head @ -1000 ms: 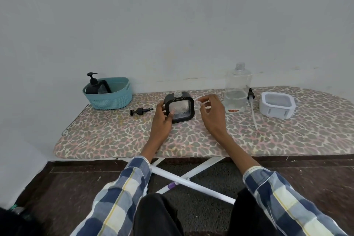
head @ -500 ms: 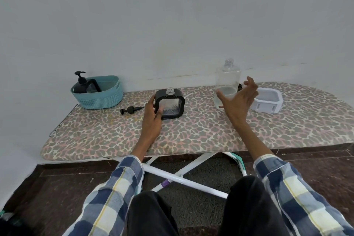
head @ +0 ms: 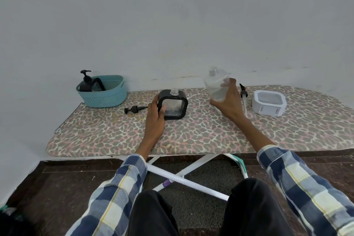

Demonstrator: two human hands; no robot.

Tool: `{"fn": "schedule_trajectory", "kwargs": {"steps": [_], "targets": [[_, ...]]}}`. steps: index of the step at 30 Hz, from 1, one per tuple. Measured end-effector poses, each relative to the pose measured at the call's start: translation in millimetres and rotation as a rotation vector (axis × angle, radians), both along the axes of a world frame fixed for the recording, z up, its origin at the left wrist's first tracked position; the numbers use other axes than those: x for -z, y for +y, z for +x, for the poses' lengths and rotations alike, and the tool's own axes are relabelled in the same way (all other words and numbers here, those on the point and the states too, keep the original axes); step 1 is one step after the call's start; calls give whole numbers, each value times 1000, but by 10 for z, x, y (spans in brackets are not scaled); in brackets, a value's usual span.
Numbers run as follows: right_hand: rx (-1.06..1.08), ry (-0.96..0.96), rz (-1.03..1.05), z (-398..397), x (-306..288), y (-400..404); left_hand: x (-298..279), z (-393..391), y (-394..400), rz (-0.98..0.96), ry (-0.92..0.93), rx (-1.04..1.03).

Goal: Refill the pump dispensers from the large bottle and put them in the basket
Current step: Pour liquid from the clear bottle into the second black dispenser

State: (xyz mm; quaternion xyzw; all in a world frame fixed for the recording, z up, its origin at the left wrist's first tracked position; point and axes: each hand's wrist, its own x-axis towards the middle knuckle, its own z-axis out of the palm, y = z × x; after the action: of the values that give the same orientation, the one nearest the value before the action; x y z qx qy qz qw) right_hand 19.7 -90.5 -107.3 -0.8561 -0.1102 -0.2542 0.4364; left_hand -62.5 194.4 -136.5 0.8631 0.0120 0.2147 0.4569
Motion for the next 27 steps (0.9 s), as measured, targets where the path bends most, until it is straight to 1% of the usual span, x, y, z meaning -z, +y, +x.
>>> {"fn": "schedule_trajectory", "kwargs": {"steps": [6,8,16,27], "targets": [[-90,-54,-277,-40,-31,136,74,42,37,64,-67,-51],[-97,-75,-340,-57,-48,153,58,28,26,85,-97,-73],[-49,-90,-464,-60,-55,129,105,50,55,86,-143,-89],[-45,-125,-535,-58,-162,170,100,60,58,115,-142,-88]]}}
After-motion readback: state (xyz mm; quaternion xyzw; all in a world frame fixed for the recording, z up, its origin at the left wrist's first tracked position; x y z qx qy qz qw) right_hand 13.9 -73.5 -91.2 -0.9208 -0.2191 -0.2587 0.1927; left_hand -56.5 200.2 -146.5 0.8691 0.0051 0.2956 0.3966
